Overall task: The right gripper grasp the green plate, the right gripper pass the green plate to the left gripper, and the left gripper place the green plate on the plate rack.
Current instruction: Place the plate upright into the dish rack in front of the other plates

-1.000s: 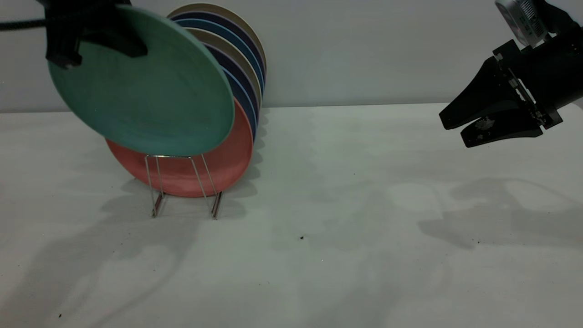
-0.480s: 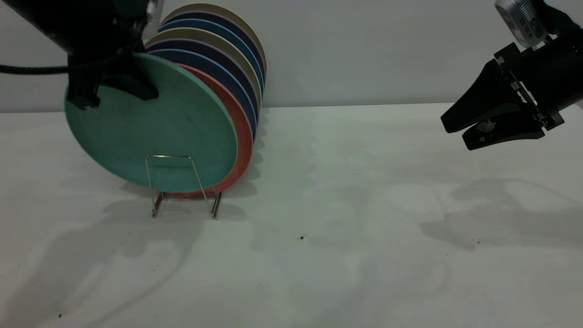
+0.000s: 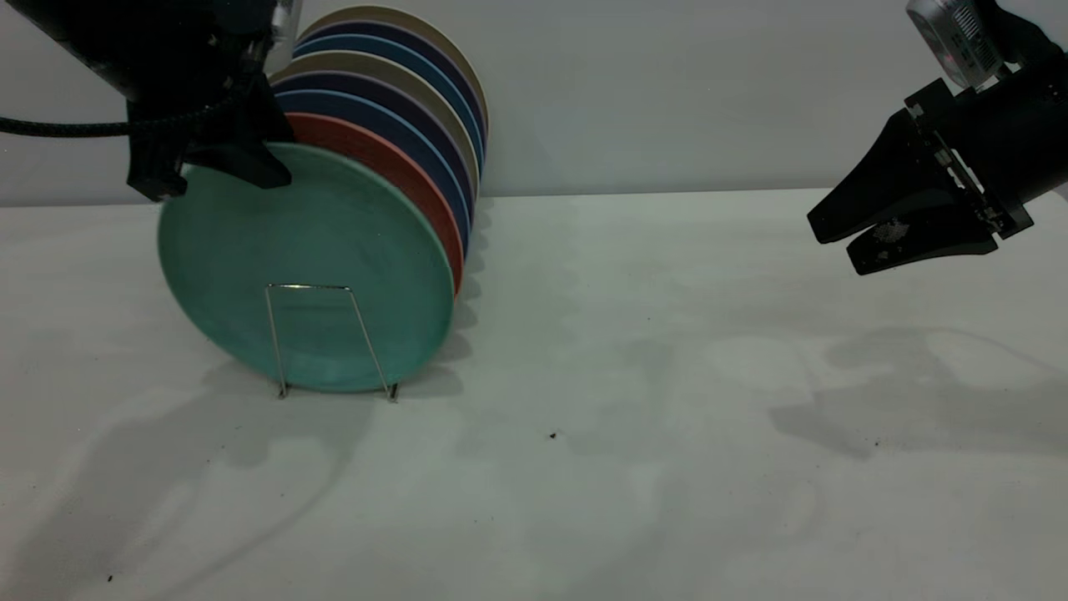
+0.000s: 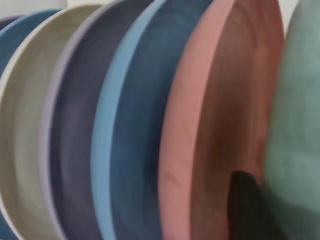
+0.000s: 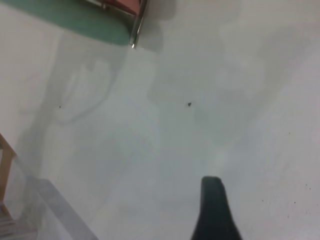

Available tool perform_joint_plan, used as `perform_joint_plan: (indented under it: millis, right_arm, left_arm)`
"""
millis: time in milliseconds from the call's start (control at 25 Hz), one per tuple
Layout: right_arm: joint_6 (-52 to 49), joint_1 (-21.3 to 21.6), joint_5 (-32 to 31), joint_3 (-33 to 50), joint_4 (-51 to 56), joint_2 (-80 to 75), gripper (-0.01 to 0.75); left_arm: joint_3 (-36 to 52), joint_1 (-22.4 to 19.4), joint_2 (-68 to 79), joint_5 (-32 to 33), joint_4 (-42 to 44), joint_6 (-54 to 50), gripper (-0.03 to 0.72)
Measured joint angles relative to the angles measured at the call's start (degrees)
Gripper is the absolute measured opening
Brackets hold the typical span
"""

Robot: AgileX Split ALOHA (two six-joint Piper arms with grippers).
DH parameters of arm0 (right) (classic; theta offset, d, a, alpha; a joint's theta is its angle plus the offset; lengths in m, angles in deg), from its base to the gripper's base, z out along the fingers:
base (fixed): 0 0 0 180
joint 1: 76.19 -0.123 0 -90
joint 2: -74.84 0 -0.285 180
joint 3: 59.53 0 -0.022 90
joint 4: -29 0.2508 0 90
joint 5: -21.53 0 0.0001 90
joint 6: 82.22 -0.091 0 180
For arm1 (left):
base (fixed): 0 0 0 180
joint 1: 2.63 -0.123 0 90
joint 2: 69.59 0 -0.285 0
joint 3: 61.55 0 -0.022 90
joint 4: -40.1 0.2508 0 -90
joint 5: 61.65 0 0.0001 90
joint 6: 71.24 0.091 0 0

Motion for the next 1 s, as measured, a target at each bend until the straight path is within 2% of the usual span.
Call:
perform_joint_plan:
  millis: [160, 520, 800, 880, 1000]
  right_arm:
    - [0.0, 0.0, 0.05, 0.0, 0.0, 0.0, 0.552]
    - [0.0, 0.0, 0.05, 0.0, -0.07, 0.0, 0.552]
    - [-0.05, 0.0, 0.1, 0.0, -0.12, 0.0, 0.552]
    - [-0.12, 0.0, 0.1, 0.0, -0.19, 0.0, 0.552]
    - [-1.88, 0.0, 0.1, 0.0, -0.61, 0.0, 0.552]
  left_arm:
    - [0.0, 0.0, -0.29, 0.77, 0.04, -0.06, 0.391]
    - [-0.01, 0.02, -2.76, 3.44, 0.04, -0.18, 0.407]
    - [-0.01, 0.07, -7.39, 2.16, 0.04, -0.78, 0.503]
    - [-0.01, 0.07, -8.93, 2.16, 0.06, -3.6, 0.52]
    - [-0.01, 0.07, -11.73, 2.16, 0.12, -15.92, 0.526]
